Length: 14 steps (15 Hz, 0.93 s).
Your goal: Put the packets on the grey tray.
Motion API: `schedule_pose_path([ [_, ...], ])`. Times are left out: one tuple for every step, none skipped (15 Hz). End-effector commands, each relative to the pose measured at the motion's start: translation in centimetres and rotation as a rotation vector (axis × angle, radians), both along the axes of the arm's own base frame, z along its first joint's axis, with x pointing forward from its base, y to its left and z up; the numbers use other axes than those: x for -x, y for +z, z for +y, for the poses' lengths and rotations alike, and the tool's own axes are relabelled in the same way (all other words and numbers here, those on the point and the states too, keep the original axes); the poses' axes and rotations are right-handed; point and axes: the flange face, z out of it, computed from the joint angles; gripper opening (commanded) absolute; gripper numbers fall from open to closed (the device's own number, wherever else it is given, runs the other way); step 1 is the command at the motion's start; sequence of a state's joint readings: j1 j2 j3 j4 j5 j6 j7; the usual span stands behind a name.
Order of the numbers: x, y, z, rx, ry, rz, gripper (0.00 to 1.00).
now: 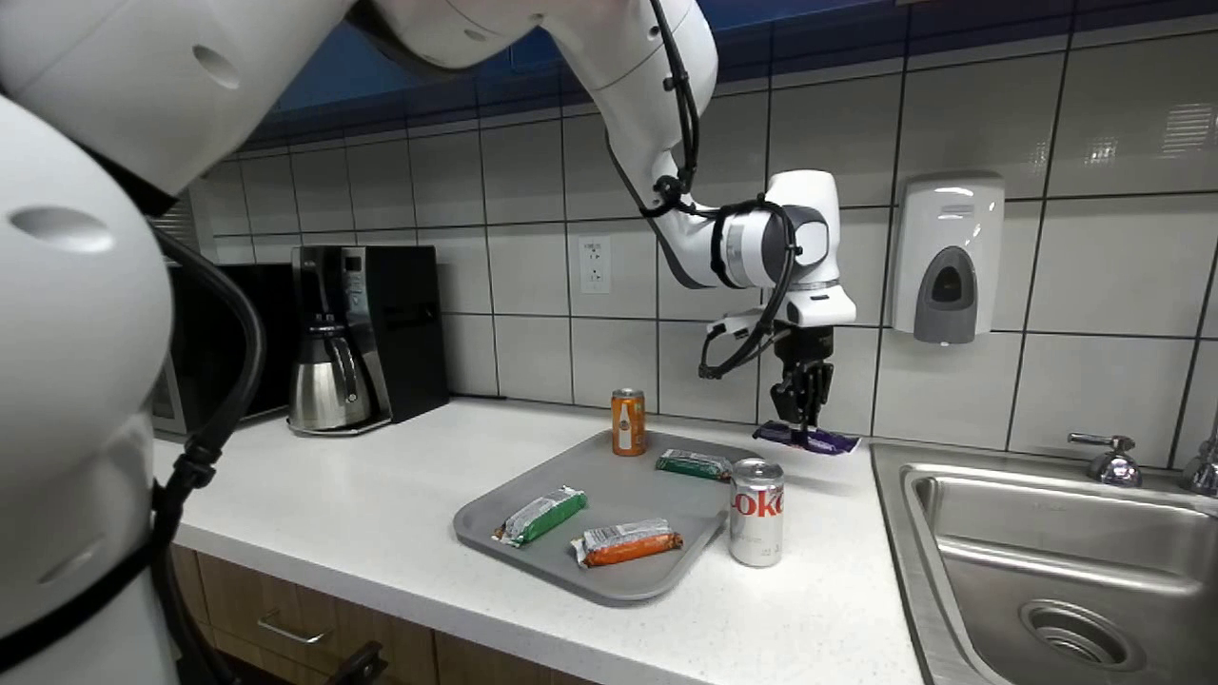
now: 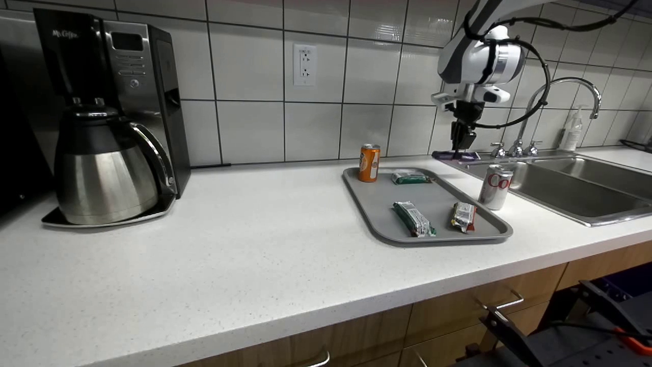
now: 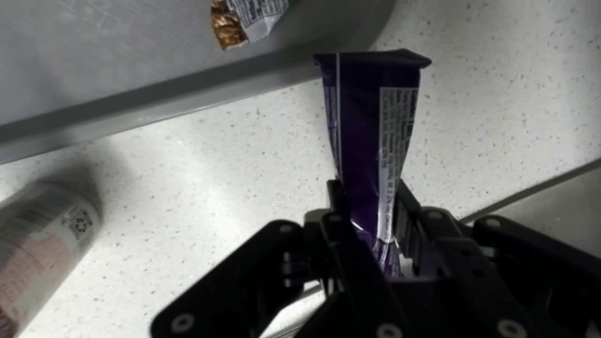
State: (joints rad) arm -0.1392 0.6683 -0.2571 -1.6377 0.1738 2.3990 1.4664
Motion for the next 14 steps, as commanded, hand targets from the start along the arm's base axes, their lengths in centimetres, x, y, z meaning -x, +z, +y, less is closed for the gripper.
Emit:
schedule_pose_path([
  [1.9,1.5,3.0,-0.016,0.108,0.009,0.07],
  [2.1,1.6,4.1,-0.017,0.137,0.014,0.07],
  [2.3,1.6,5.0,-0.019,0.162,0.020,0.07],
  [2.6,1.6,5.9,-0.019,0.191,0.030,0.07],
  [2.8,1.4,6.8,-0.021,0.216,0.036,0.07],
  [3.0,1.3,7.8,-0.021,0.243,0.044,0.07],
  [3.3,1.1,8.9,-0.024,0.268,0.051,0.07],
  [3.6,1.0,9.7,-0.026,0.291,0.056,0.07],
  [3.9,0.7,10.7,-0.030,0.314,0.062,0.07],
  [4.2,0.4,11.5,-0.040,0.333,0.068,0.07],
  [4.5,0.1,12.3,-0.053,0.352,0.073,0.07],
  [4.8,-0.2,13.0,-0.060,0.370,0.078,0.07],
  [5.1,-0.4,13.6,-0.068,0.385,0.084,0.07],
  [5.5,-0.7,14.1,-0.074,0.400,0.091,0.07],
])
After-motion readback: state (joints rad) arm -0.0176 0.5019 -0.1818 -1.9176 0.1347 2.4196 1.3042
